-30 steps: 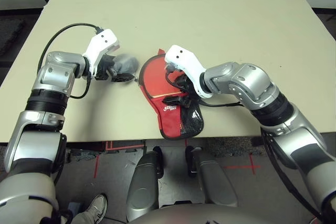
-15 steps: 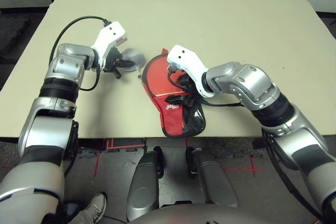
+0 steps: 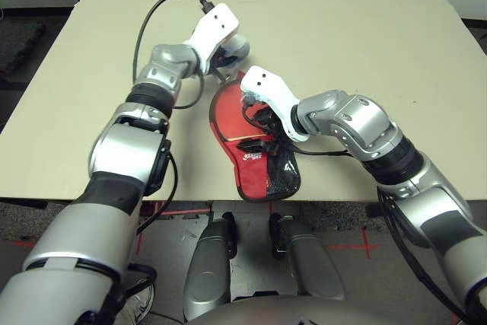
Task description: Store the ping-pong paddle in its case and zip it.
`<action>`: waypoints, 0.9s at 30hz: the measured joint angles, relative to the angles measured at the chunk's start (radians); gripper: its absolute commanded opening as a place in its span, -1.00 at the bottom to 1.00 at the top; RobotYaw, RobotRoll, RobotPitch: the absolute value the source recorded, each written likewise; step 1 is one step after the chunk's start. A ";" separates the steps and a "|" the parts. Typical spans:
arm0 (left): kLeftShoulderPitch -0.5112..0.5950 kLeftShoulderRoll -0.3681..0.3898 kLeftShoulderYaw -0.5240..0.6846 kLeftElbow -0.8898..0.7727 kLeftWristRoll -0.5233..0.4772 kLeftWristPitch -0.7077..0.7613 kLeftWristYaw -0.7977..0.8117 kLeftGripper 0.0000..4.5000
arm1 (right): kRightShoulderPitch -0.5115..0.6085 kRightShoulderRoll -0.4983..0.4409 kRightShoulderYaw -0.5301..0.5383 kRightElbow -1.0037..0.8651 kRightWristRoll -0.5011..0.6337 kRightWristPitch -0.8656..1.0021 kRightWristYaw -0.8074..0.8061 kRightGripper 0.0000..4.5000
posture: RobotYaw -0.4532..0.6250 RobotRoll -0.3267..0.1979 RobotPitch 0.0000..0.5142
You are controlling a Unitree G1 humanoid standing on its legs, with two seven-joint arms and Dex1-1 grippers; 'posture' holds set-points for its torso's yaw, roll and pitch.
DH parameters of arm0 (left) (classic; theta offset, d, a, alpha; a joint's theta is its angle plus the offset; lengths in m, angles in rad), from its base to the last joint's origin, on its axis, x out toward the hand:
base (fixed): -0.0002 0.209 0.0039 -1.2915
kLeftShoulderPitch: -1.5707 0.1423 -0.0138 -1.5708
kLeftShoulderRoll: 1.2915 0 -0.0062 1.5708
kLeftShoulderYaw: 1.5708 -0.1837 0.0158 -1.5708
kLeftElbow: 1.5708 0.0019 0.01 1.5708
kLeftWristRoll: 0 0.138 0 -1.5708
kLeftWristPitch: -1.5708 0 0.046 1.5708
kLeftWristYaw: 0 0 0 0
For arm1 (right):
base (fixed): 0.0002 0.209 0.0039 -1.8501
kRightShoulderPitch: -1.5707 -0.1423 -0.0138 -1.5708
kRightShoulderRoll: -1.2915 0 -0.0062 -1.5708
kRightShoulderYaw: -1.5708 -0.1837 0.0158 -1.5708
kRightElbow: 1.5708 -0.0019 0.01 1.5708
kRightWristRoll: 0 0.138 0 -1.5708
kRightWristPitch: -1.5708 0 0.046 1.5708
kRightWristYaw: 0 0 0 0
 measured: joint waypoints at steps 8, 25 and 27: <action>-0.016 -0.138 0.034 0.022 -0.003 -0.015 -0.035 -0.84 | 0.009 0.017 -0.013 0.009 -0.015 -0.002 -0.006 1.00 | -0.19 0.25 -0.03; -0.018 -0.071 0.046 -0.026 -0.012 -0.001 -0.275 0.52 | 0.013 0.037 -0.052 0.029 -0.019 -0.007 -0.008 1.00 | -0.16 0.25 -0.12; -0.034 -0.040 0.074 -0.053 -0.035 0.011 -0.305 0.89 | 0.019 0.034 -0.071 0.028 -0.016 0.000 -0.008 1.00 | -0.16 0.25 -0.12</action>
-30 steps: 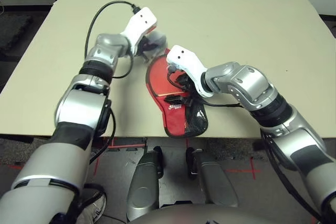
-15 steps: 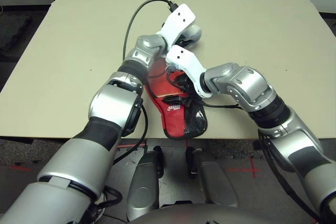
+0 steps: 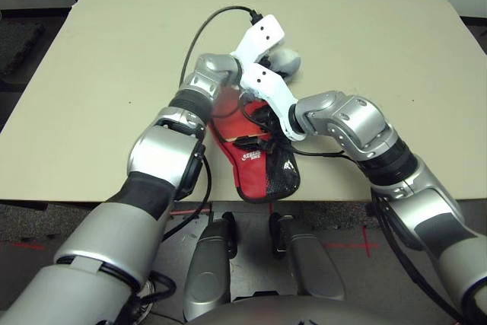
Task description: Store the ping-pong paddle in its case and zip it.
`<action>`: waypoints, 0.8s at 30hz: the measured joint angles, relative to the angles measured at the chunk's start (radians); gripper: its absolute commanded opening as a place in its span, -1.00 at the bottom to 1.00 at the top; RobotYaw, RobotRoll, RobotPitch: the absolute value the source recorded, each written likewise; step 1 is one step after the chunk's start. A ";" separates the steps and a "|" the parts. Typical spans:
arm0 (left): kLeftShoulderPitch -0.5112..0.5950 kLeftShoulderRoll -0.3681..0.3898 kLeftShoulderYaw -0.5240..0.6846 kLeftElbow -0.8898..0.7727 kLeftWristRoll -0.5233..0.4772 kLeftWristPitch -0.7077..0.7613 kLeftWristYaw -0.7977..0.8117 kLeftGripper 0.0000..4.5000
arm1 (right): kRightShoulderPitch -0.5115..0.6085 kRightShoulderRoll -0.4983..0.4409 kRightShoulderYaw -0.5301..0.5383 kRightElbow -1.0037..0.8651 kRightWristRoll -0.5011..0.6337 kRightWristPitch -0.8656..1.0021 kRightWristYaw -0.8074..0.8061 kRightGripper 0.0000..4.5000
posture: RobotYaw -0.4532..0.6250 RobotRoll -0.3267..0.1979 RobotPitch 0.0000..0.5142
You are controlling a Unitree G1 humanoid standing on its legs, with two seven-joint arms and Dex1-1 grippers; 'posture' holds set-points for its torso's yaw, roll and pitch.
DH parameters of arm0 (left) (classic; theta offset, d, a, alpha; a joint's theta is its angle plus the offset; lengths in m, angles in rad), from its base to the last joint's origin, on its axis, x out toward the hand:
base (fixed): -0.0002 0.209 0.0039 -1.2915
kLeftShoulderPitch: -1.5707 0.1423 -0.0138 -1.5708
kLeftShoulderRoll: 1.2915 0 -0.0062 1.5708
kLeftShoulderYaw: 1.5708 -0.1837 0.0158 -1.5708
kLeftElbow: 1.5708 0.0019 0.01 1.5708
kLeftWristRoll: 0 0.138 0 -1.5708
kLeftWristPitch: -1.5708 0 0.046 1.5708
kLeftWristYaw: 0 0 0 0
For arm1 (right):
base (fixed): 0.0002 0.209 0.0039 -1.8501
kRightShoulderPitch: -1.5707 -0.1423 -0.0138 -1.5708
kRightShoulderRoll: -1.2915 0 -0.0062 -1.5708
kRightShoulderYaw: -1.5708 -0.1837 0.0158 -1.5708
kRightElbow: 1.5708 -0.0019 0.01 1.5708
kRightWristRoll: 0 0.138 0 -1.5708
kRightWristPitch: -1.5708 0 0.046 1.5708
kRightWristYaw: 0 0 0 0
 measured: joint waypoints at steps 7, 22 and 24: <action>-0.048 0.095 0.089 -0.095 -0.092 0.084 -0.059 0.99 | 0.024 -0.020 -0.061 -0.007 0.005 0.024 -0.015 1.00 | -0.16 0.25 -0.13; 0.316 0.158 -0.010 -0.673 -0.163 0.462 -0.203 0.99 | -0.194 -0.132 -0.258 0.234 -0.054 -0.009 -0.124 1.00 | -0.20 0.25 -0.14; 0.344 0.169 -0.033 -0.700 -0.163 0.481 -0.204 0.99 | -0.251 -0.121 -0.281 0.328 -0.085 -0.070 -0.151 1.00 | -0.20 0.25 -0.14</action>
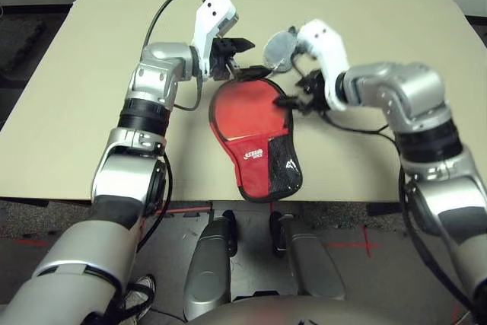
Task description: Store the ping-pong paddle in its case and zip it.
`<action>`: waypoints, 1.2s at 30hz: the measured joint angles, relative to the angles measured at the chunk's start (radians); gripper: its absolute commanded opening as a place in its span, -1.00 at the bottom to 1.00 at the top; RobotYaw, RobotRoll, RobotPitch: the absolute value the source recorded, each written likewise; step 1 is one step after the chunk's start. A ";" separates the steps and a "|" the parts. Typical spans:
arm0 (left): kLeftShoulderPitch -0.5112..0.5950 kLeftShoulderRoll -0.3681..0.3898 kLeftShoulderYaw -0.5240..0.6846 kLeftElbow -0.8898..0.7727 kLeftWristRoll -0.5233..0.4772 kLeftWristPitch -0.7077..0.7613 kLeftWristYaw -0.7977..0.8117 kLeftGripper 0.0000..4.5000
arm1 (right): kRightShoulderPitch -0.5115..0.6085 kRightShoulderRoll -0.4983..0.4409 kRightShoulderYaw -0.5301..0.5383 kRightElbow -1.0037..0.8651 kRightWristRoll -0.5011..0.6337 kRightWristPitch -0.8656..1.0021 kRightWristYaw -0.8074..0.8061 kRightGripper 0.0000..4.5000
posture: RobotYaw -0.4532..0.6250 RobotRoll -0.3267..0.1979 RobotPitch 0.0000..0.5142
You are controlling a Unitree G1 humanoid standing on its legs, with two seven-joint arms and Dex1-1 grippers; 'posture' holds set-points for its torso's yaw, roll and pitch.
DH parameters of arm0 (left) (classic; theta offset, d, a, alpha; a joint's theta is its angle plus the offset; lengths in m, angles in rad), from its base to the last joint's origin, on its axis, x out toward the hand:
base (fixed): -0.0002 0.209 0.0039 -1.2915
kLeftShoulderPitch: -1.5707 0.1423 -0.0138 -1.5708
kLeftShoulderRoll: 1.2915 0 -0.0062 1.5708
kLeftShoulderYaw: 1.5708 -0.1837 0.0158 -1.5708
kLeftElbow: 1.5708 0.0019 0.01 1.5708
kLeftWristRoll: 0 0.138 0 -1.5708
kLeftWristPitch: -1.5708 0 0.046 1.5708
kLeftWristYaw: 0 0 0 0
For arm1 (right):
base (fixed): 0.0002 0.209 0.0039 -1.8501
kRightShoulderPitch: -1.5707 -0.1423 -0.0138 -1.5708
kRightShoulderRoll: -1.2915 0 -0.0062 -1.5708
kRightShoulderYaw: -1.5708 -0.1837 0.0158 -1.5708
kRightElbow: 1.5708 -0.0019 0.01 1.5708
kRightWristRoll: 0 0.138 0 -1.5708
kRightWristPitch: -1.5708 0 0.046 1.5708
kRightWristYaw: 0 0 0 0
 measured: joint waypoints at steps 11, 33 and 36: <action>0.095 0.011 -0.120 -0.085 0.003 0.075 -0.012 0.99 | -0.179 0.220 -0.040 0.484 -0.091 -0.308 -0.082 1.00 | -0.17 0.25 -0.18; 0.175 0.008 -0.158 -0.201 0.004 0.118 0.037 1.00 | -0.248 0.325 -0.068 0.989 -0.266 -0.814 -0.224 0.41 | -0.09 0.25 -0.17; 0.175 0.008 -0.158 -0.203 0.003 0.122 0.038 1.00 | -0.248 0.322 -0.087 1.006 -0.271 -0.823 -0.242 -0.12 | -0.09 0.25 -0.17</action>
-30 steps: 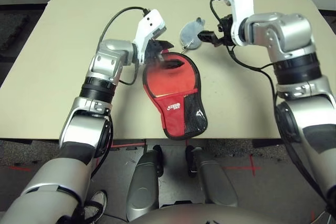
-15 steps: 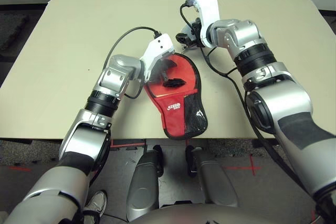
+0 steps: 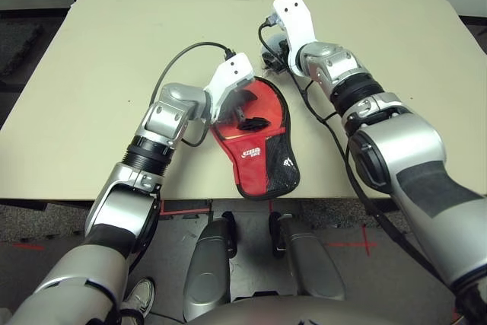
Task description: Store the ping-pong paddle in its case and zip it.
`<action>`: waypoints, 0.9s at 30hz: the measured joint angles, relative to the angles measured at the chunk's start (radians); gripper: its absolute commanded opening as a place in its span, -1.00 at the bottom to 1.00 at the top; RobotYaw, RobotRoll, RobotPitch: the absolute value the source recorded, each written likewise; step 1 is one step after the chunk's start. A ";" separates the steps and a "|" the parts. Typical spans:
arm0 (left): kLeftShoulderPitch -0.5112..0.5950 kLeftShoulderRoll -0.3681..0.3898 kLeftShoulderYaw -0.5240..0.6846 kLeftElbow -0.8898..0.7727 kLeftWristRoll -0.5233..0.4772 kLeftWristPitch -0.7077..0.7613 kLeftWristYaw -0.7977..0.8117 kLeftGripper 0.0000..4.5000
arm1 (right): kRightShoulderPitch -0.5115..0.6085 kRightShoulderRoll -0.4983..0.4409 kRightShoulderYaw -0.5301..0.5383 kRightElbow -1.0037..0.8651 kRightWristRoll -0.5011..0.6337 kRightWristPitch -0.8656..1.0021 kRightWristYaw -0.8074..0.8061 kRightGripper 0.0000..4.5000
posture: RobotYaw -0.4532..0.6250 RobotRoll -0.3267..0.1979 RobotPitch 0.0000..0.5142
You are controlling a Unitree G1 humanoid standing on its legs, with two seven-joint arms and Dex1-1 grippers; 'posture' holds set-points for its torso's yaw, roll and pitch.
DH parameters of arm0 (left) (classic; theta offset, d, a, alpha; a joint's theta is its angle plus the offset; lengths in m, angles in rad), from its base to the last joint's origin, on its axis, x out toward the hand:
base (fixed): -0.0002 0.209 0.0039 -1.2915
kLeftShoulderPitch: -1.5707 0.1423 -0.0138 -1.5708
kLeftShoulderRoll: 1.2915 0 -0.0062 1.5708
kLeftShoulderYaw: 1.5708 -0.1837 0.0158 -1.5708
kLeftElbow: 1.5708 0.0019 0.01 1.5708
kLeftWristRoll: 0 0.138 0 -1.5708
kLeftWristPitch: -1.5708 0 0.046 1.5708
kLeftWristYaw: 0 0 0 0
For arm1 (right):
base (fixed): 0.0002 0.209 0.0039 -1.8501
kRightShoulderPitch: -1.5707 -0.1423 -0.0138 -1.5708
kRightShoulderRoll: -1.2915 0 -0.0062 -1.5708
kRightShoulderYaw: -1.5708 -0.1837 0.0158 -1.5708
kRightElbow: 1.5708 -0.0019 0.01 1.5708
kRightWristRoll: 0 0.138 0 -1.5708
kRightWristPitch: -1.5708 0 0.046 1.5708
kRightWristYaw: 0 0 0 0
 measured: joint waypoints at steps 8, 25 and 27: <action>0.002 0.001 -0.003 -0.001 -0.003 0.000 0.000 1.00 | 0.010 -0.079 -0.002 0.009 -0.029 -0.015 0.017 -0.98 | -0.12 0.25 -0.16; -0.002 -0.036 -0.005 0.036 -0.002 -0.021 0.010 1.00 | 0.154 -0.229 0.059 -0.234 -0.096 0.084 0.205 -0.98 | -0.24 0.25 -0.08; -0.021 -0.049 -0.008 0.063 -0.001 -0.022 0.013 1.00 | 0.176 -0.230 0.057 -0.266 -0.096 0.083 0.195 -0.98 | -0.24 0.25 -0.07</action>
